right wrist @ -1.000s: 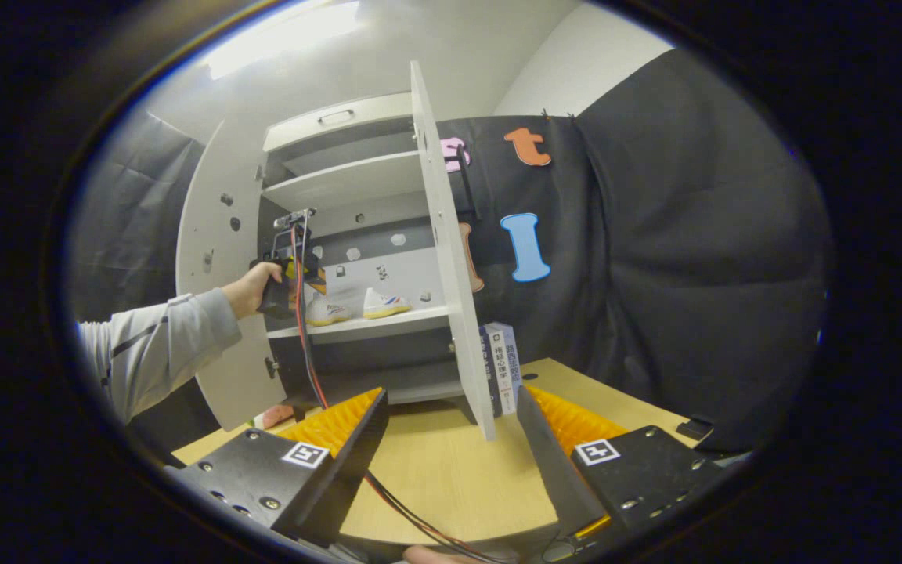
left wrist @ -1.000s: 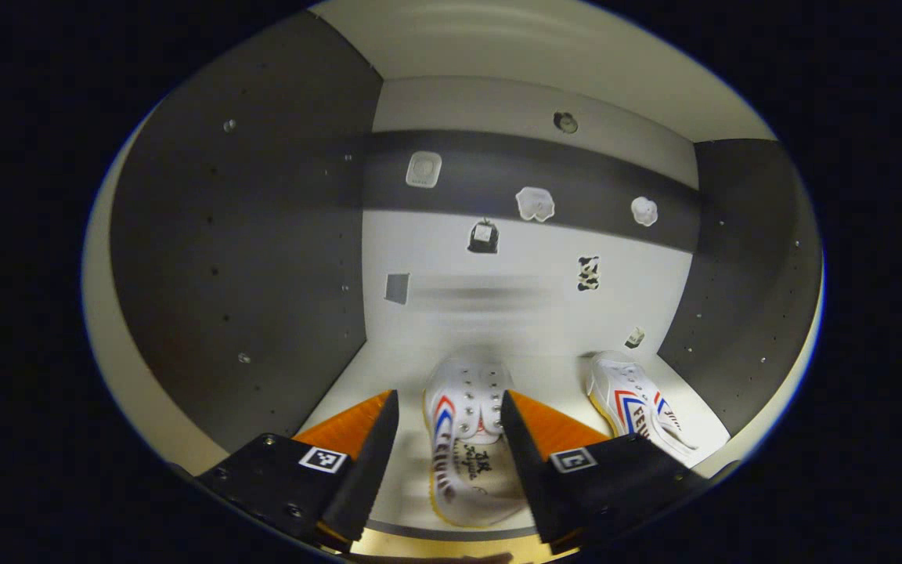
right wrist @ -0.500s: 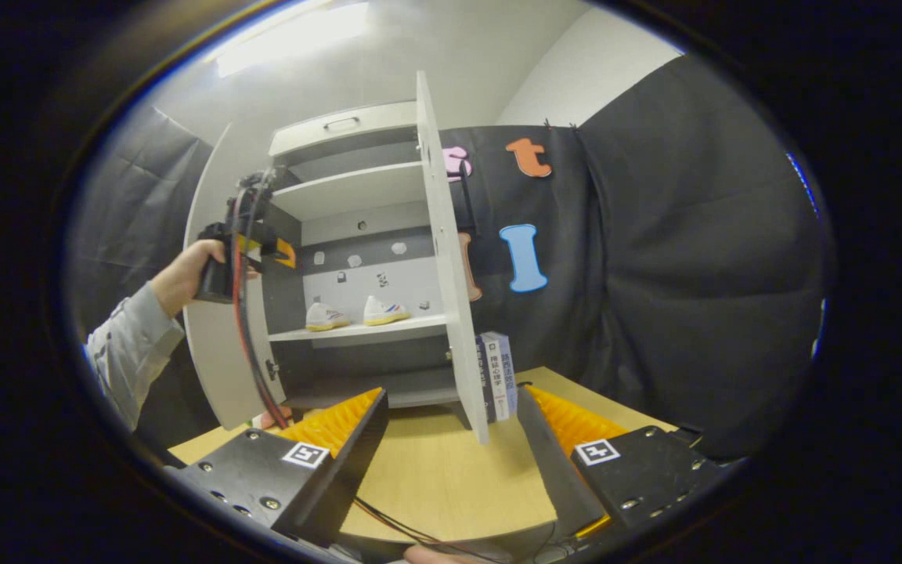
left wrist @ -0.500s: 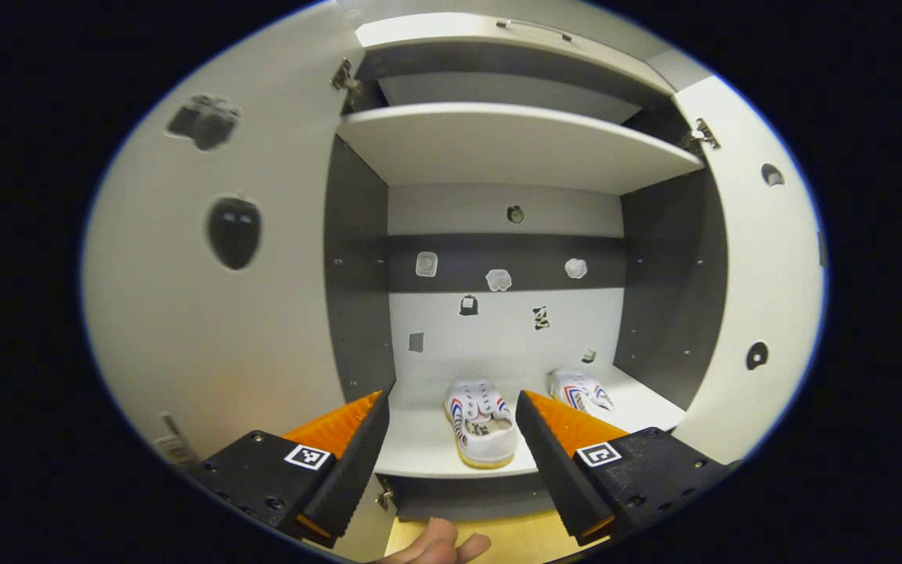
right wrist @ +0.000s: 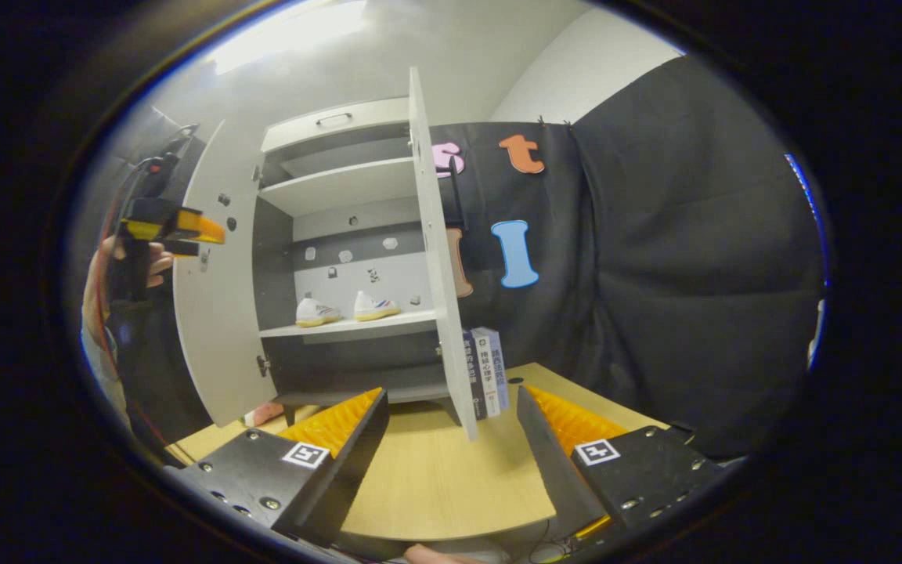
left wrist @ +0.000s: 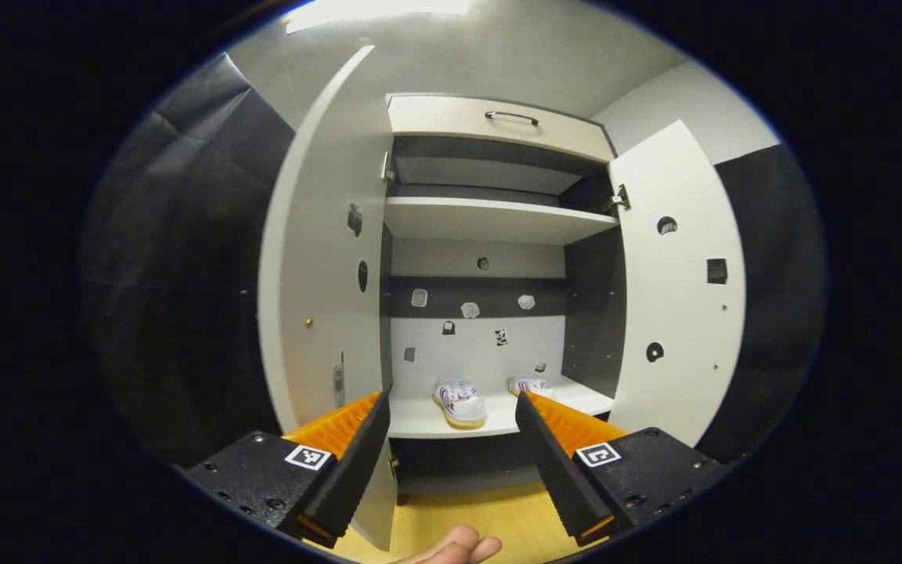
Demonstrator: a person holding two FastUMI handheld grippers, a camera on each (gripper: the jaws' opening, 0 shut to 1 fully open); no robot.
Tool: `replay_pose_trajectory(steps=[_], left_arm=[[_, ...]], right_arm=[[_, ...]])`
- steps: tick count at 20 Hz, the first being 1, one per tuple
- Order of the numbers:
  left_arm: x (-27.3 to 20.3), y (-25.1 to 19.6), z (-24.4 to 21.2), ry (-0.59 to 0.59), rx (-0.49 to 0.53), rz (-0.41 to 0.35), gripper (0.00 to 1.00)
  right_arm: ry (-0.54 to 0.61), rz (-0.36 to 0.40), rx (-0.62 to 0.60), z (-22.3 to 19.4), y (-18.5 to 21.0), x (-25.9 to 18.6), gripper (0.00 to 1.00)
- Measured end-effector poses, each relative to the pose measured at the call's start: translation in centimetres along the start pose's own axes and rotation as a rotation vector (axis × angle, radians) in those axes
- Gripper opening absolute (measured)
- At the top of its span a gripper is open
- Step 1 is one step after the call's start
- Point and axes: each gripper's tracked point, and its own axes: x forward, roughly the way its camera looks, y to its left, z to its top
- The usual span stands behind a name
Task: Grab one shoe with the right hand and put it into the shoe cabinet, grab the other shoe with the left hand and put it into the shoe cabinet; then close the right door with the right hand and the left door with the left hand.
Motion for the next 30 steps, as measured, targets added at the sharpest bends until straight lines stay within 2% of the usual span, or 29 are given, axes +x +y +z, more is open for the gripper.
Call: replay_pose_trajectory(steps=[1, 4, 7, 10, 12, 15, 19, 21, 25, 30], left_arm=[[-1.5, 0.5, -0.7, 0.002, 0.002, 0.008, 1.0], [-6.0, 1.5, -2.5, -0.005, 0.058, 0.008, 0.92], [-9.2, 1.9, -5.3, -0.016, 0.047, -0.003, 0.96], [-11.4, 3.5, -8.0, -0.032, 0.071, 0.028, 0.96], [-12.5, 3.5, -9.0, -0.054, 0.071, 0.001, 0.96], [-13.5, 3.4, -10.6, -0.046, 0.03, -0.064, 0.96], [-13.7, 4.4, -11.1, -0.055, 0.02, -0.081, 0.96], [-13.8, 4.7, -10.8, -0.079, 0.014, -0.089, 0.95], [-13.4, 5.0, -11.4, -0.078, -0.012, -0.106, 0.95], [-13.2, 5.5, -12.4, -0.043, 0.003, -0.102, 0.96]], right_arm=[[-0.007, -0.016, -0.014, 0.3, -0.6, 0.1, 0.98], [-0.029, -0.056, -0.05, 1.6, -2.3, 0.4, 0.98], [-0.03, -0.057, -0.059, 3.0, -3.6, 1.3, 0.98], [-0.032, -0.077, -0.097, 4.6, -6.3, 3.1, 0.98], [-0.021, -0.072, -0.077, 5.5, -8.0, 4.4, 0.98], [-0.011, -0.051, -0.065, 7.3, -10.3, 7.3, 0.98], [-0.045, 0.034, -0.117, 12.3, -11.1, 11.2, 0.98], [-0.05, 0.048, -0.101, 14.4, -11.8, 13.0, 0.98], [-0.064, 0.014, -0.094, 18.3, -12.2, 16.6, 0.98], [-0.041, -0.018, -0.093, 20.2, -10.6, 20.0, 0.98]])
